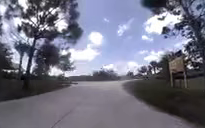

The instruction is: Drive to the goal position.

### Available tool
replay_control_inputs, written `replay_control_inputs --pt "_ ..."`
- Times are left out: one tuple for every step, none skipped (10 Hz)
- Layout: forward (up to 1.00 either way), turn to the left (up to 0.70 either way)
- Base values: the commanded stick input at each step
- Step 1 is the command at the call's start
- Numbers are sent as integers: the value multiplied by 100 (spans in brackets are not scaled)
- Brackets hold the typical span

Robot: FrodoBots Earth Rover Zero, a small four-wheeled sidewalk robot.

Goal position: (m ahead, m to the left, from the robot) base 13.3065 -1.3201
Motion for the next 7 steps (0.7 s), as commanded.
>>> replay_control_inputs --pt "85 -12" --pt "85 0" --pt "85 0" --pt "85 0" --pt "85 0" --pt "85 0" --pt "85 0"
